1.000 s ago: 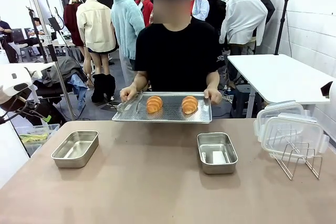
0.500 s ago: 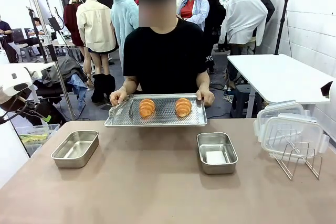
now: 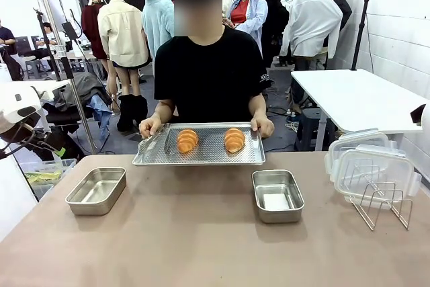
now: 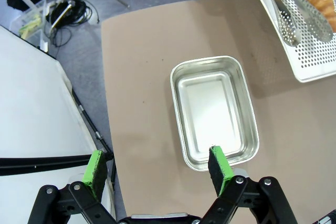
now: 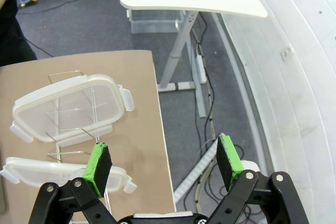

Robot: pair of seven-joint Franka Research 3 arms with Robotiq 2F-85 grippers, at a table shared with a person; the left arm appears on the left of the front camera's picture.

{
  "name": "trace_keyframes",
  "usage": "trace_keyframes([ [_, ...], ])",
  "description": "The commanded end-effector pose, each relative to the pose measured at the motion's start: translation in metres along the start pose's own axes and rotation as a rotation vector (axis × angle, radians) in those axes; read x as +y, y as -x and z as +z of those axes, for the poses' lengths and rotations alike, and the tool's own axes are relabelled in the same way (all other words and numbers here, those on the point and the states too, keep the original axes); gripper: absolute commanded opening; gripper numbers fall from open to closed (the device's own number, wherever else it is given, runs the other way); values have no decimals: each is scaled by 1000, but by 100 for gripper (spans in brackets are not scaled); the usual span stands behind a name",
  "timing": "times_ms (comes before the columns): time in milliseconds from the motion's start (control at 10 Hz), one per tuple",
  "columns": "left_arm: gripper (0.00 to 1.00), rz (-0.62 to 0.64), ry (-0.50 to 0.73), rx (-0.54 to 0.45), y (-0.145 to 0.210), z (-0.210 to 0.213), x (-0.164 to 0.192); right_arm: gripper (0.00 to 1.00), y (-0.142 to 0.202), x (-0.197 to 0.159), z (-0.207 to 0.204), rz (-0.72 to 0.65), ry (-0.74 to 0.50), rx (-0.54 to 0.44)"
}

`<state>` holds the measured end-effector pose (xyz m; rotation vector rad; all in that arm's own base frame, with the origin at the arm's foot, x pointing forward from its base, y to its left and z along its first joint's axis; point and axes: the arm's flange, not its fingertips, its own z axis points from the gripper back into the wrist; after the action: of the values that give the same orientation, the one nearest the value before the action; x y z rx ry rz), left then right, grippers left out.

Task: Place the bread in airtight containers.
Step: Lift both Airtight Container.

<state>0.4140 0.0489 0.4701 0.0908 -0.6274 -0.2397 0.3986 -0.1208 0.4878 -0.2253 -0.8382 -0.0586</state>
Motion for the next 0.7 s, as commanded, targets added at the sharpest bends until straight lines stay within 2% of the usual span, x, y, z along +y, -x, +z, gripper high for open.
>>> trace_keyframes([
  [0,100,1,-10,4,1,1,0,100,0,1,1,15,-1,6],
  [500,100,1,-10,4,1,1,0,100,0,0,0,0,0,0],
  [600,100,0,0,0,0,0,0,100,-17,13,6,33,-35,-19],
])
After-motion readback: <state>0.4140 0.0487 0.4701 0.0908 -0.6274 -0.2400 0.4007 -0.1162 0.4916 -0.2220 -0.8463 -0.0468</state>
